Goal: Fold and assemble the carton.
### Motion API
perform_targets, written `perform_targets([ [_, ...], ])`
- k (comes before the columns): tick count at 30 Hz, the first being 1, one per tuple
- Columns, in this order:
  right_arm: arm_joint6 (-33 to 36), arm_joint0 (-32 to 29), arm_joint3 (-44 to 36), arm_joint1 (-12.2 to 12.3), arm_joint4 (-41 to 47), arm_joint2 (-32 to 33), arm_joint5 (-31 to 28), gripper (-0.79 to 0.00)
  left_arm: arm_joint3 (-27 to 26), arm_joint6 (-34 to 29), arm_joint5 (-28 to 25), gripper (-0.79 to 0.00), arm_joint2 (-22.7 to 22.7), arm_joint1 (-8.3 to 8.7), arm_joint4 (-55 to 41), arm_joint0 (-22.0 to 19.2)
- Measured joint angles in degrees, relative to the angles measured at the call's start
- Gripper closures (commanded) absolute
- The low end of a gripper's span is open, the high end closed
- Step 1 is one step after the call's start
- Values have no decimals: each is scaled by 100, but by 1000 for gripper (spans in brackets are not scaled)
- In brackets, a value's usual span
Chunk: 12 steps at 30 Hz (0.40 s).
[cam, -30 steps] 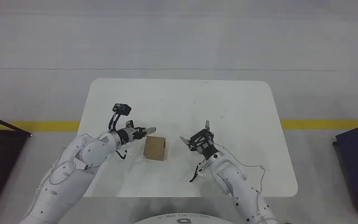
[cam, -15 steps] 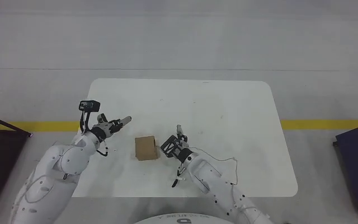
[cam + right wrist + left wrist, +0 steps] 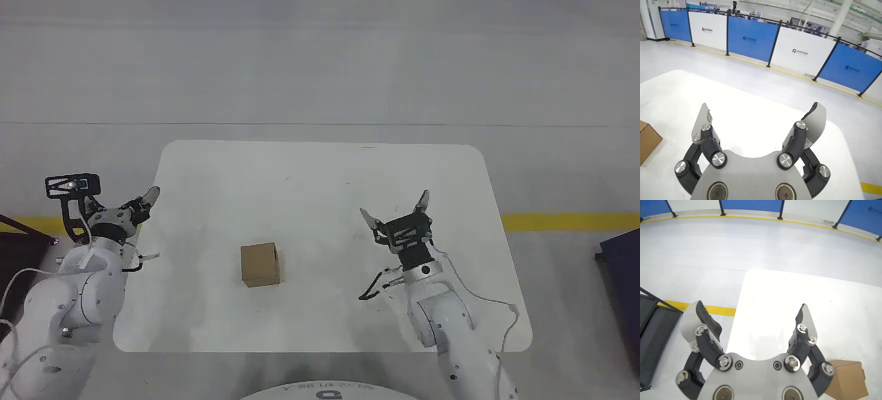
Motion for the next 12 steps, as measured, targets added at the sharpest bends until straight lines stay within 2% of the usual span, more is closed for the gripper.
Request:
perform_targets([
  [5,-4,-648,-709,45,216,700,-134,-785,-115,33,-54,-785,-111,-5,-34,39],
  [12,3,-672,-706,45,214,725,-112,-785,-111,32,-52,-784,-107,-5,-32,38],
])
